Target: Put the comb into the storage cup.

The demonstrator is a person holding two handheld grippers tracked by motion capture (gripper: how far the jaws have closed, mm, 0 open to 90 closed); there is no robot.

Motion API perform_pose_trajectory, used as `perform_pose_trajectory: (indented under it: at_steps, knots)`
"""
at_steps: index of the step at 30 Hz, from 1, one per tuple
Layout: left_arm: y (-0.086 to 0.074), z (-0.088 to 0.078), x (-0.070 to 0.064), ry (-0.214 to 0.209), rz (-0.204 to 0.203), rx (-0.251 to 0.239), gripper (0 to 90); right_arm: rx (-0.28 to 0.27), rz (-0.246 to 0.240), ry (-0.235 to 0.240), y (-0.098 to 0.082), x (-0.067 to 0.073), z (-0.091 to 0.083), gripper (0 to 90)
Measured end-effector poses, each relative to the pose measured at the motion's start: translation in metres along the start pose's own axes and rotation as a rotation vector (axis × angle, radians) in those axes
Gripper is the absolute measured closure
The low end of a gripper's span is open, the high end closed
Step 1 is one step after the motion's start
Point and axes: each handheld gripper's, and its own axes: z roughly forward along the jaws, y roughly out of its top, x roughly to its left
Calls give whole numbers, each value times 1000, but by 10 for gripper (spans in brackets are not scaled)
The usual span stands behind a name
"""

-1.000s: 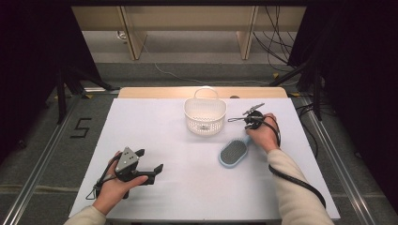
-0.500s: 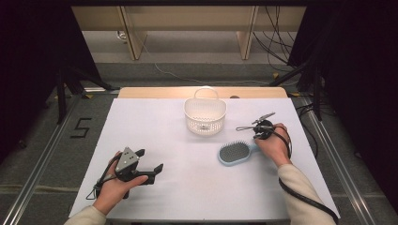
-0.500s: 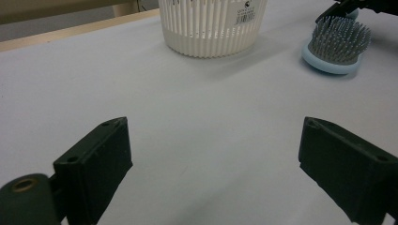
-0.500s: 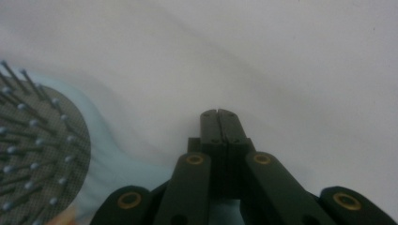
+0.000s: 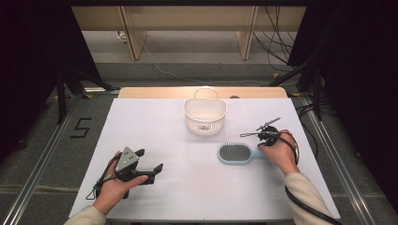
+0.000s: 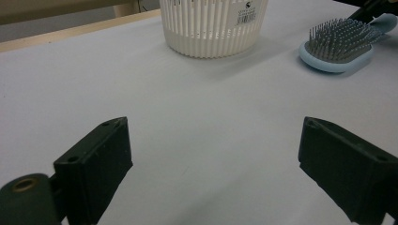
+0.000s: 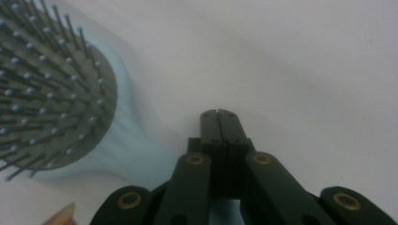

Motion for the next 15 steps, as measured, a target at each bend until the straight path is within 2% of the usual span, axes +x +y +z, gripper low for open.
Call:
perform_pose_trajectory:
  at_steps: [6,15]
  knots:
    - [0,0,0,1,1,-1,94,9,7,31,-13,5,-8,900]
    - [0,0,0,0,0,-1,94,27,-10,42,-22,11,-13,900]
